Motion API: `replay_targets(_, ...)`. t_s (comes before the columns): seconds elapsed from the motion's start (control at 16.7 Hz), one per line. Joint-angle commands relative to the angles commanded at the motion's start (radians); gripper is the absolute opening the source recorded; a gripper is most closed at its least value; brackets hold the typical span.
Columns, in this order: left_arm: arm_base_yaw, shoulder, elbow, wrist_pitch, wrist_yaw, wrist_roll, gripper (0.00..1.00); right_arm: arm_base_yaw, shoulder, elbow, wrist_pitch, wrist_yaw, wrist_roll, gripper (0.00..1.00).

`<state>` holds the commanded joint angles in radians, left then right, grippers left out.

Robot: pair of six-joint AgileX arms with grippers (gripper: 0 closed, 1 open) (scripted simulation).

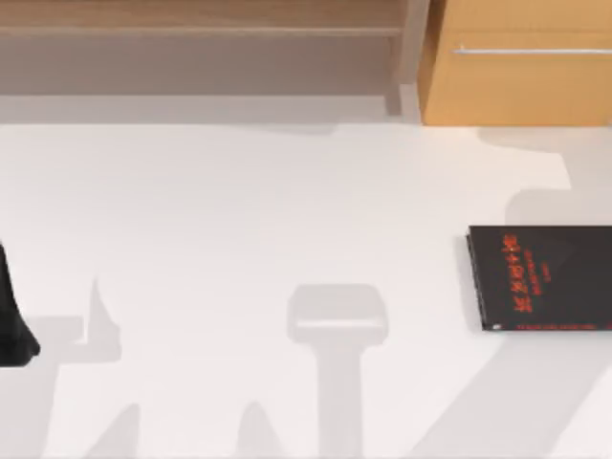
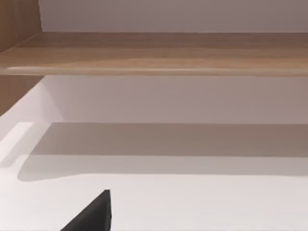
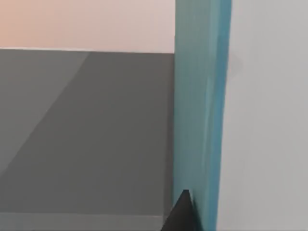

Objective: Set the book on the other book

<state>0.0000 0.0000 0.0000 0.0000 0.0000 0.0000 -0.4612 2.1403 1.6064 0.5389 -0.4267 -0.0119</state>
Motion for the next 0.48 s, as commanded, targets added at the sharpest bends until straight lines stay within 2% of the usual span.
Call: replay_targets(0.48, 0.000, 0.000, 0.000, 0.000, 0.000, 0.000, 1.00, -0.005, -0.041, -0.026, -0.015, -0.009, 0.002, 0.00)
